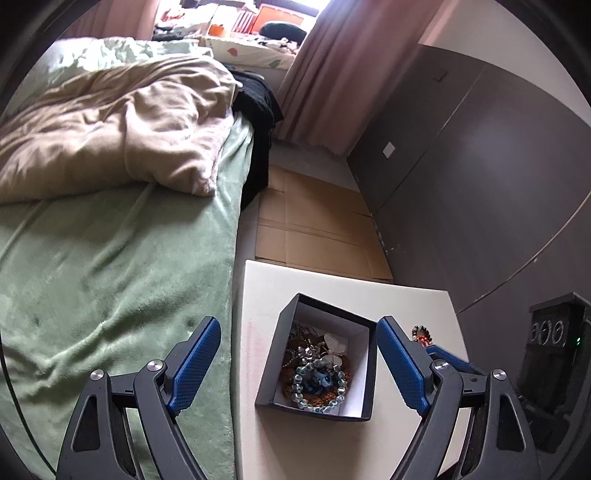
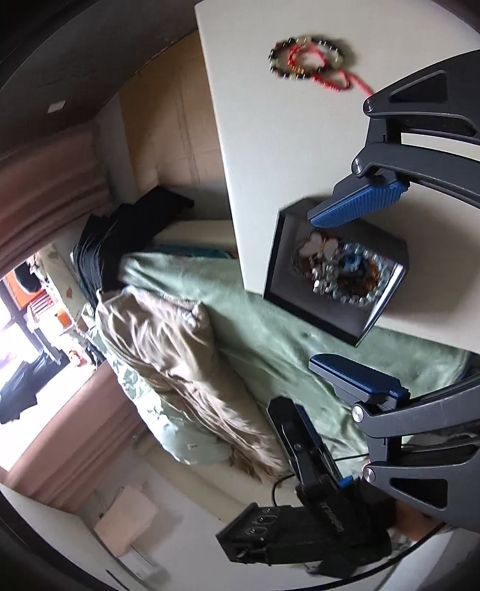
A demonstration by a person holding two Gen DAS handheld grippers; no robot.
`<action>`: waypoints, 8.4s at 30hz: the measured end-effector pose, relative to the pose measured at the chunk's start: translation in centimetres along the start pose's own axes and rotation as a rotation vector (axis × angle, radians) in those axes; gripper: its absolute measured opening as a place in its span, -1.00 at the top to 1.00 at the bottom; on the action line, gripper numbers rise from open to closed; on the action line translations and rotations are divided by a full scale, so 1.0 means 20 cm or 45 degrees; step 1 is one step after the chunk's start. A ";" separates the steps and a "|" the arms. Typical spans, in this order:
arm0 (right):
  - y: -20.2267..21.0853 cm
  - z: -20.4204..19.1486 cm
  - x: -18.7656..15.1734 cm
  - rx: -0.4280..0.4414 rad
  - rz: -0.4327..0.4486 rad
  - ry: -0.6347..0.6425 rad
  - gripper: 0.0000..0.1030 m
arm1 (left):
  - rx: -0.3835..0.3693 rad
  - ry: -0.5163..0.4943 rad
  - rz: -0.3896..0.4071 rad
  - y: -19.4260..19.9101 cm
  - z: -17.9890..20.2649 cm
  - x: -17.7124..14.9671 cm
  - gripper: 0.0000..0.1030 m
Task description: Organize jewelry
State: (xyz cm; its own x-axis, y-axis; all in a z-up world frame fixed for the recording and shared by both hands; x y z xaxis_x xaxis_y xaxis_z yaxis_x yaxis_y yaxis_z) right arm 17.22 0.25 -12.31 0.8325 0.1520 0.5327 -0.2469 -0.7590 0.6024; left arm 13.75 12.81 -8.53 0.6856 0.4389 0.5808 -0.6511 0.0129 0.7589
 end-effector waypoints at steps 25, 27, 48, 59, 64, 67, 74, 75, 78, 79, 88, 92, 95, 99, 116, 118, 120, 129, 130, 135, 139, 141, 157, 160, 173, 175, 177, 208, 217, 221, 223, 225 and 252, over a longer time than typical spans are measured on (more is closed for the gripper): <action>0.54 0.71 0.07 -0.394 0.119 -0.294 -0.57 | -0.172 -0.280 -0.029 -0.18 0.68 -0.16 -0.43; 0.55 0.76 0.07 -0.411 0.116 -0.318 -0.57 | -0.172 -0.294 -0.041 -0.22 0.72 -0.17 -0.33; 0.59 1.07 0.10 -0.489 0.085 -0.449 -0.57 | -0.200 -0.389 -0.302 -0.76 1.05 -0.39 0.20; 0.64 1.13 0.10 -0.466 0.106 -0.510 -0.57 | -0.140 -0.342 -0.400 -0.91 1.05 -0.45 0.85; 0.59 1.12 0.09 -0.425 0.068 -0.505 -0.57 | -0.163 -0.363 -0.333 -0.81 1.10 -0.39 0.85; 0.56 1.10 0.10 -0.365 0.057 -0.505 -0.57 | -0.183 -0.362 -0.299 -0.72 1.13 -0.34 0.85; 0.45 1.11 0.07 -0.336 -0.012 -0.494 -0.11 | -0.261 -0.326 -0.224 -0.52 1.17 -0.25 0.85; 0.43 1.10 0.06 -0.334 -0.034 -0.481 -0.09 | -0.264 -0.314 -0.215 -0.49 1.16 -0.24 0.85; 0.35 1.06 0.04 -0.292 -0.085 -0.446 -0.05 | -0.262 -0.299 -0.190 -0.44 1.14 -0.21 0.85; 0.32 1.04 0.04 -0.273 -0.098 -0.439 -0.05 | -0.254 -0.298 -0.177 -0.42 1.13 -0.20 0.85; 0.15 0.93 0.00 -0.270 -0.189 -0.343 0.12 | -0.130 -0.246 -0.114 -0.32 0.89 -0.12 0.85; 0.08 0.90 0.00 -0.297 -0.214 -0.299 0.13 | -0.066 -0.197 -0.103 -0.27 0.74 -0.12 0.85; 0.03 0.91 -0.02 -0.353 -0.238 -0.271 0.17 | -0.028 -0.164 -0.074 -0.20 0.63 -0.10 0.85; 0.03 0.91 -0.03 -0.455 -0.235 -0.197 0.91 | 0.006 -0.134 -0.056 -0.14 0.52 -0.09 0.85; 0.18 0.57 0.09 -0.106 -0.039 -0.216 0.91 | 0.099 -0.017 -0.061 -0.05 0.25 -0.14 0.84; 0.21 0.51 0.10 -0.042 -0.012 -0.217 0.91 | 0.160 -0.008 -0.099 -0.08 0.21 -0.15 0.81; 0.22 0.44 0.12 0.017 0.010 -0.201 0.91 | 0.146 0.023 -0.120 -0.08 0.17 -0.18 0.50; 0.14 0.13 0.11 0.246 0.005 -0.139 0.91 | 0.158 0.134 -0.053 0.02 0.01 -0.20 -0.49; 0.12 0.09 0.10 0.274 -0.007 -0.137 0.91 | 0.163 0.139 -0.047 0.04 -0.01 -0.20 -0.49; 0.03 -0.06 0.07 0.419 -0.052 -0.145 0.90 | 0.190 0.171 -0.036 0.08 -0.08 -0.21 -0.49; -0.09 -0.02 0.02 0.225 -0.121 -0.118 -0.21 | 0.200 0.180 -0.028 0.10 -0.10 -0.22 -0.49; -0.09 0.03 0.04 0.157 -0.073 -0.121 -0.49 | 0.203 0.179 -0.027 0.11 -0.11 -0.23 -0.49; 0.23 0.31 0.09 -0.126 -0.025 -0.110 -0.49 | 0.172 0.095 0.134 0.25 0.12 -0.13 -0.91; 0.31 0.34 0.09 -0.184 0.008 -0.086 -0.49 | 0.157 0.079 0.141 0.25 0.17 -0.13 -0.96; 0.54 0.52 0.03 -0.343 0.051 -0.117 -1.00 | 0.129 -0.144 0.155 0.21 0.42 -0.20 -0.99; 0.57 0.51 0.04 -0.354 0.076 -0.107 -1.00 | 0.120 -0.156 0.175 0.21 0.44 -0.22 -0.99; 0.61 0.49 0.04 -0.362 0.088 -0.081 -1.00 | 0.119 -0.165 0.201 0.23 0.45 -0.23 -0.99; 0.73 0.27 -0.18 -0.408 0.047 0.192 -1.00 | 0.072 -0.138 0.274 0.30 0.43 -0.35 -0.99; 0.73 0.26 -0.17 -0.413 0.061 0.210 -1.00 | 0.068 -0.154 0.283 0.30 0.44 -0.36 -0.99; 0.74 0.25 -0.17 -0.427 0.069 0.225 -1.00 | 0.067 -0.168 0.287 0.31 0.46 -0.36 -0.99; 0.75 0.25 -0.17 -0.428 0.078 0.218 -1.00 | 0.068 -0.172 0.293 0.31 0.46 -0.36 -0.99; 0.76 0.26 -0.16 -0.429 0.085 0.206 -1.00 | 0.076 -0.180 0.301 0.32 0.47 -0.36 -0.99; 0.78 0.27 -0.16 -0.429 0.096 0.191 -1.00 | 0.054 -0.192 0.350 0.37 0.49 -0.35 -0.99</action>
State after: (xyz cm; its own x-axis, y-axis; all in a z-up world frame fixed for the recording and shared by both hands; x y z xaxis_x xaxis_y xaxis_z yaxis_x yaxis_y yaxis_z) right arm 13.35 -15.61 -7.88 0.7298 0.2135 0.6494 -0.4750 -0.5248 0.7064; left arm 7.33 0.97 -4.22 0.5286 0.2827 0.8004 -0.8065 -0.1268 0.5774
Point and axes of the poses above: each gripper's, at about its wrist camera, not at the fingertips, and y roughly against the way its jaws point, z to its right, x to its top, the point moved 9 cm from there along -y, roughly the way its jaws point, and after that the axes turned 5 degrees about x, right-handed, at the moved point
